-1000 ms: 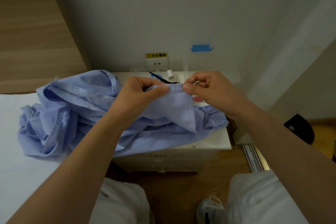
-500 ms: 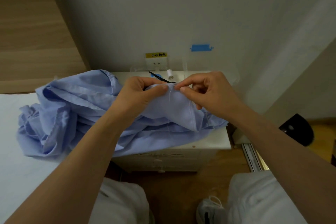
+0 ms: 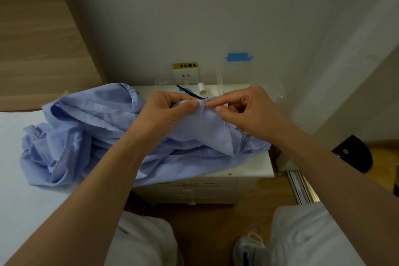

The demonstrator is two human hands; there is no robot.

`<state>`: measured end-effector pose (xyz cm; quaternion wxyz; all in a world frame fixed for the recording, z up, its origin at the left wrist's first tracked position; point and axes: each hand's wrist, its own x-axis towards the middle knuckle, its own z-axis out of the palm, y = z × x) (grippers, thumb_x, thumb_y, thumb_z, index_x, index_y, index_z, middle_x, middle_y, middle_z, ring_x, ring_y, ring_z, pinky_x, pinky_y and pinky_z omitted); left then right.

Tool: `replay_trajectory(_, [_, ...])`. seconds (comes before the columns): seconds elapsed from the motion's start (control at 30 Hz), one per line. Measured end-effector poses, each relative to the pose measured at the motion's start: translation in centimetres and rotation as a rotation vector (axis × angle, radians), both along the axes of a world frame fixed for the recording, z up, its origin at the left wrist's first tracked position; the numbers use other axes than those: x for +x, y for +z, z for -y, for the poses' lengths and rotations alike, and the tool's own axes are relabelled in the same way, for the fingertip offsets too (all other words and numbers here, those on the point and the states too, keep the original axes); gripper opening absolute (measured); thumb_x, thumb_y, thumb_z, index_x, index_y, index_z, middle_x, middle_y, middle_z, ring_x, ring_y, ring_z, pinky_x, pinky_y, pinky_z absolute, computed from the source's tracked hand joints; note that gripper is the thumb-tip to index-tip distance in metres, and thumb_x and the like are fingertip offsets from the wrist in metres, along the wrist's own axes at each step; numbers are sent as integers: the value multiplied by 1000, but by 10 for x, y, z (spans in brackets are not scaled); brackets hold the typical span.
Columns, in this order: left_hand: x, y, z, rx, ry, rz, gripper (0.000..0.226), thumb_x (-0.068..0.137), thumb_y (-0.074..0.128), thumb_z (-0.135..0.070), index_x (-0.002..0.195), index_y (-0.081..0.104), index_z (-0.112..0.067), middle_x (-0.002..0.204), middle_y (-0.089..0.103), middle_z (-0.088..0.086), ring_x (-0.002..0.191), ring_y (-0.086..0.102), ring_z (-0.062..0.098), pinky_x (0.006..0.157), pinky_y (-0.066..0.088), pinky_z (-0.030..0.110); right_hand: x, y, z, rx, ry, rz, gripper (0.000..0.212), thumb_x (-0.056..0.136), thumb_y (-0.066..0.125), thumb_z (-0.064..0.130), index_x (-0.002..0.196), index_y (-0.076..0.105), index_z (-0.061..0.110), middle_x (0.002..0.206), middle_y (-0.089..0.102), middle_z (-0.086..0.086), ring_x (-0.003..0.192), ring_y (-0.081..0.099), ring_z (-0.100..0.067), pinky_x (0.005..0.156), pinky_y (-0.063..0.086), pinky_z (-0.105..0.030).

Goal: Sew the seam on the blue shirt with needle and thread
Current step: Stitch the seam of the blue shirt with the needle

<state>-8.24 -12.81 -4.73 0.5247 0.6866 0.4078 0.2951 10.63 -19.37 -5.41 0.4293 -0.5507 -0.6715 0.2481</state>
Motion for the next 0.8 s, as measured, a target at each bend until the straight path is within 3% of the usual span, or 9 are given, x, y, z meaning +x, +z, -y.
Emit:
replay_trajectory(0.3, [0, -2, -2, 110, -17, -67, 13, 91, 62, -13, 90, 75, -11, 79, 73, 2, 73, 66, 2, 64, 51, 12, 0, -2, -1, -18, 5, 50, 22, 89, 62, 3, 104, 75, 14, 39, 39, 9, 38, 35, -7, 51, 37, -12])
replay_trajectory(0.47, [0, -7, -4, 269, -17, -176, 12, 90, 65, -15, 94, 76, -10, 82, 73, -4, 75, 64, -1, 70, 51, 14, 0, -1, 0, -154, 42, 88, 48, 90, 55, 1, 134, 54, 19, 39, 47, 6, 36, 43, -5, 50, 38, -8])
replay_trajectory(0.63, [1, -9, -5, 349, -29, -221, 12, 89, 66, -17, 92, 75, -10, 83, 72, -1, 79, 64, 4, 71, 50, 18, -1, -3, -1, -192, 41, 120, 20, 90, 55, 4, 102, 66, 15, 41, 53, -1, 35, 46, -5, 56, 51, -27])
replay_trajectory(0.8, [2, -10, -5, 351, -8, -217, 10, 88, 68, -17, 89, 73, -10, 82, 70, -2, 80, 64, 6, 71, 50, 19, -2, -5, -2, -172, 33, 84, 16, 91, 55, 3, 93, 65, 16, 42, 52, -2, 37, 45, -8, 53, 48, -23])
